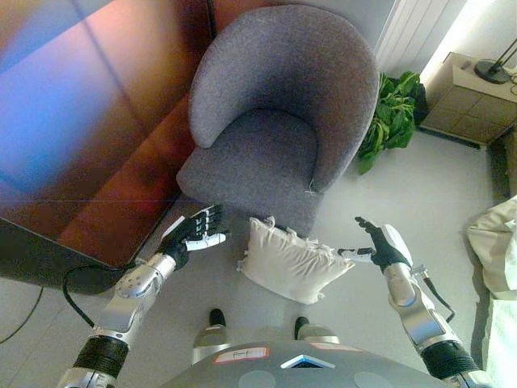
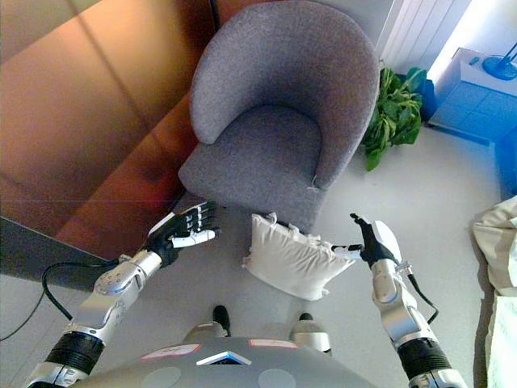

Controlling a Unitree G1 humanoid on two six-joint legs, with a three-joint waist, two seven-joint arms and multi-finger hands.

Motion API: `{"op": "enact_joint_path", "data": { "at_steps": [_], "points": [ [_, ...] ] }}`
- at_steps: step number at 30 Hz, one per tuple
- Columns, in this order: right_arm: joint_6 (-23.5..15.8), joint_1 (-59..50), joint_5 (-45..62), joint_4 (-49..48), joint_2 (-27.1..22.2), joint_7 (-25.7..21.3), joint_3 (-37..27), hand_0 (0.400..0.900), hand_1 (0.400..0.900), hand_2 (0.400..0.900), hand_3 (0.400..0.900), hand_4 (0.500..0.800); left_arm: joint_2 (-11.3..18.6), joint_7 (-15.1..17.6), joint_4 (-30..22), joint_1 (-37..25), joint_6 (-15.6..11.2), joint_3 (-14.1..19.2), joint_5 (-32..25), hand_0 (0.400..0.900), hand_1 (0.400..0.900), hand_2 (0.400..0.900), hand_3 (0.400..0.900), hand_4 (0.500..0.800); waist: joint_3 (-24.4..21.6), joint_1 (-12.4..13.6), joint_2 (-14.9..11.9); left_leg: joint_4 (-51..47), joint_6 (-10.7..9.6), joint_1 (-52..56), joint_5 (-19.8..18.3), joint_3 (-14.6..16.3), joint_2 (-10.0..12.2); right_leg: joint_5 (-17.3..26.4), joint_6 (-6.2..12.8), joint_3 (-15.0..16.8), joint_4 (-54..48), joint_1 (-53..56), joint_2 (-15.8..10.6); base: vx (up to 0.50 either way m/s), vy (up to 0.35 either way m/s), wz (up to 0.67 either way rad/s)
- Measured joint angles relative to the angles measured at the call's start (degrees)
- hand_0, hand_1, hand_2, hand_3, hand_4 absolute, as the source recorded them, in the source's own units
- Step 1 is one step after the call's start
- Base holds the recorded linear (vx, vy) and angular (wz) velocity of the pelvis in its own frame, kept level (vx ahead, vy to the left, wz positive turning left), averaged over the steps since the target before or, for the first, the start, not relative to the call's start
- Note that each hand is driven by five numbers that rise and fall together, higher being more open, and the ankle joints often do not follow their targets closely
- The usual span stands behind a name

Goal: Pick up the pillow and put it on the sofa.

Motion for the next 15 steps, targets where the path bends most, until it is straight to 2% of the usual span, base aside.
{"op": "enact_joint_path", "data": {
  "at_steps": [4,9,12,15],
  "points": [
    [0.44,-0.81,0.10,0.03,-3.17,-0.25,0.93,0.900,0.900,0.900,0.900,0.800,3.45,-0.38,-0.02,-0.44,0.56,-1.08,2.62,0.900,0.900,0.900,0.900,0.800,1.51,0.01,0.59,0.65,-0.02,-3.29,1.40,-1.34,0.12,0.15,-0.18,-0.85,0.94,-3.53,0.19,-0.17,-0.047,0.11],
    [0.84,-7.35,2.32,0.97,-6.01,-2.99,1.70,0.900,0.900,0.900,0.900,0.800,7.88,0.91,-0.08,-5.88,0.31,-3.06,2.50,0.900,0.900,0.900,0.900,0.800,9.31,0.06,2.25,2.75,0.47,-9.92,2.89,-2.83,0.58,0.42,-0.51,-1.63,4.41,-9.93,0.67,-0.14,-0.039,0.10],
    [0.61,-11.56,3.55,1.03,-6.49,-4.73,1.72,0.900,0.900,0.900,0.900,0.800,9.48,1.83,-0.76,-9.27,-1.54,-3.32,0.88,0.900,0.900,0.900,0.900,0.800,14.49,0.46,2.81,5.89,0.61,-13.96,2.81,-3.92,1.06,-0.39,-0.94,-1.86,8.54,-14.04,0.65,-0.15,-0.064,0.13],
    [0.28,-15.87,4.66,1.30,-7.39,-6.55,1.99,0.900,0.900,0.900,0.900,0.800,10.43,3.11,-1.57,-13.17,-4.77,-3.54,-0.91,0.900,0.900,0.900,0.900,0.800,18.72,0.80,2.98,10.23,1.07,-19.65,2.33,-4.99,1.07,-3.84,-1.27,-1.77,17.87,-21.48,-0.55,-0.13,-0.072,0.11]
  ]
}}
